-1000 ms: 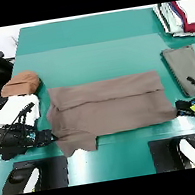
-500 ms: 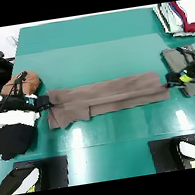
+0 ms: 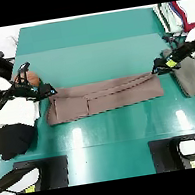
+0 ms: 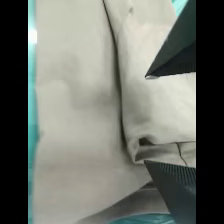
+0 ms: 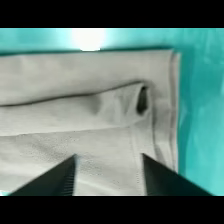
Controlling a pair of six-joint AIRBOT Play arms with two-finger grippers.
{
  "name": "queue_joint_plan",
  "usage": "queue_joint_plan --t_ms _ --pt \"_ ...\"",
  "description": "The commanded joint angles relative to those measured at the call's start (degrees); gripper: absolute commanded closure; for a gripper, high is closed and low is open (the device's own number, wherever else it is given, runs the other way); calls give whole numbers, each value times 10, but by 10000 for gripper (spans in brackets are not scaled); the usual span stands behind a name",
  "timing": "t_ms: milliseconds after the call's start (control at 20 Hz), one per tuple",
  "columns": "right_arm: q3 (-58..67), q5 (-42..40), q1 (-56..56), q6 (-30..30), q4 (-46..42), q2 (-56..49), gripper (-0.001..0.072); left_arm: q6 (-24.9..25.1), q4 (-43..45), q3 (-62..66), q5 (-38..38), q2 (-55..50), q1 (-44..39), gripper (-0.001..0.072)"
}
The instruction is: Fold the shirts.
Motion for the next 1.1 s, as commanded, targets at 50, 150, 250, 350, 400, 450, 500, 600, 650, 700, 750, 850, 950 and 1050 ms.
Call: queue_joint_plan --t_ms 50,150,250,350,400,450,500,600,650,700,750,850,950,1050 --pt "-50 12 -111 -72 69 0 178 2 -21 24 -26 -4 -1 686" --pt "-95 14 -167 -113 126 -15 179 4 -42 24 -15 -4 -1 681" --pt "-134 13 -204 -145 170 -45 179 4 -74 24 -13 -4 -1 681" --pt "-162 8 -215 -168 208 -77 181 4 -86 24 -2 -4 -16 681" --pt "-166 10 -208 -178 227 -94 181 4 -86 24 10 -6 -33 681" --pt "-166 13 -196 -191 248 -111 185 2 -86 24 26 -10 -54 681" --pt "-165 14 -183 -210 270 -121 199 1 -89 24 43 -18 -78 681" --pt "-160 8 -152 -237 300 -126 371 -22 -90 24 71 -38 -120 682" --pt "-148 13 -139 -237 301 -125 548 -35 -94 24 88 -54 -143 681" --pt "-132 28 -130 -237 301 -125 696 -43 -110 24 108 -71 -165 682" --pt "-115 46 -122 -237 301 -119 695 -43 -125 24 130 -88 -186 681" --pt "-82 62 -107 -230 301 -85 695 -43 -131 43 152 -131 -226 682" --pt "-46 62 -88 -205 301 -35 695 -43 -132 89 146 -184 -254 682" --pt "-8 64 -69 -171 301 13 695 -43 -132 136 144 -232 -278 682"
